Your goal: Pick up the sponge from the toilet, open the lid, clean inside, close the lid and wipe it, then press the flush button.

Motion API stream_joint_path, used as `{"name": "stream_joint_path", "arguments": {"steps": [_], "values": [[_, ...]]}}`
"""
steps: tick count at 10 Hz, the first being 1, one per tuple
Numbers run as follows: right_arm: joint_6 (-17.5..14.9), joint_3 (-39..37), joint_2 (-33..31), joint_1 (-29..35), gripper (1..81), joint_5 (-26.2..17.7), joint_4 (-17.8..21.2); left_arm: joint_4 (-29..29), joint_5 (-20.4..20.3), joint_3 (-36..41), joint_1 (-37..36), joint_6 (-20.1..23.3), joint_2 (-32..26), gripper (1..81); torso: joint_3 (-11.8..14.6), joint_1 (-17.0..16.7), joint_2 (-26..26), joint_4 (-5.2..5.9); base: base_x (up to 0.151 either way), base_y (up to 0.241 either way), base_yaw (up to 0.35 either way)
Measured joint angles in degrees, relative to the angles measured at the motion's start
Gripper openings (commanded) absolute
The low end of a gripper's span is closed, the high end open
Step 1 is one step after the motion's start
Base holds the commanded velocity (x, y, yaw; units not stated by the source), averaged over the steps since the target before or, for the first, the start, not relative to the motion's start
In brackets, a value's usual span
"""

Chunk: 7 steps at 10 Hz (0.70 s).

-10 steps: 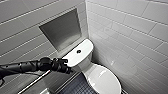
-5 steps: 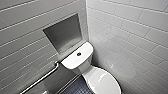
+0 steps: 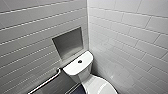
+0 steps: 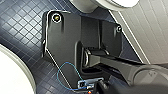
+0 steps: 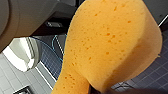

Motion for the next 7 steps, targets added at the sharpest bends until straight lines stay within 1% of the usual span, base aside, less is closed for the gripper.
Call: {"name": "stream_joint_path", "arguments": {"steps": [2,3,5,7], "values": [[0.00,-0.74,0.23,-0.30,1.0,-0.11,0.00,2.32,-2.43,-9.47,3.33,0.79,5.60,1.0,3.67,-0.07,-0.05,0.00,0.000,0.000,0.000],[0.00,-1.88,0.78,-0.30,1.0,-0.12,0.00,3.17,-3.67,-14.64,5.84,1.29,9.17,1.0,5.11,-0.09,-0.07,0.00,0.000,0.000,0.000],[-0.02,-3.11,1.83,-0.80,1.0,-0.63,0.00,4.14,-7.42,-24.31,10.09,1.56,14.63,1.0,5.94,-0.13,-0.11,0.00,0.000,0.000,0.000],[-0.04,-4.17,2.46,-0.78,1.0,-0.63,0.00,5.22,-11.39,-34.47,11.54,2.58,19.21,1.0,5.88,-0.18,-0.15,0.00,0.000,0.000,0.000]]}}
